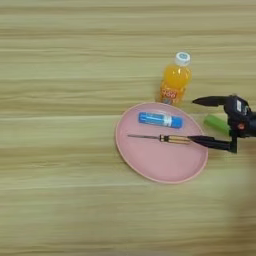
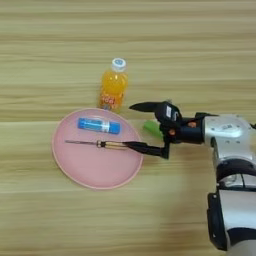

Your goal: Move the objects on the table

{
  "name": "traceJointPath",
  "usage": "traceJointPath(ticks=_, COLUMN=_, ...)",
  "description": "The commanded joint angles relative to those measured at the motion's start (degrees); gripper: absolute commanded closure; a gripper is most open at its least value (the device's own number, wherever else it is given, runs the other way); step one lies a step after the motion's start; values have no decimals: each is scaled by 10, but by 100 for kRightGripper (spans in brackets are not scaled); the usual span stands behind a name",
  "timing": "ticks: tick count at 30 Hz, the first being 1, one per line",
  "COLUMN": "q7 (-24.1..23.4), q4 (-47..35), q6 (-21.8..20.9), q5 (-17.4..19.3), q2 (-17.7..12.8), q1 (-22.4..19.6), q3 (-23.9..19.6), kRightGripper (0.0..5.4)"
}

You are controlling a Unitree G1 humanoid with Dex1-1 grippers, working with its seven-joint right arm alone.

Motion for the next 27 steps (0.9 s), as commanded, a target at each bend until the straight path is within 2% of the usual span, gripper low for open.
traceJointPath(ticks=1, q7=-28, q4=-31, q6=4, q5=2, q2=-10, q1=-26, q3=6, kRightGripper=8)
traceJointPath(ticks=13, q7=-41, q4=-46, q6=-12, q5=-21, q2=-6, q1=-6, q3=36, kRightGripper=8)
traceJointPath(ticks=20, q7=-28, q4=-126, q6=-22, q5=-17, q2=-6, q1=28, q3=58, kRightGripper=8)
traceJointPath(ticks=27, q7=-23, q4=-167, q6=-18, q5=-24, q2=-16, q1=45, q3=80, kRightGripper=8)
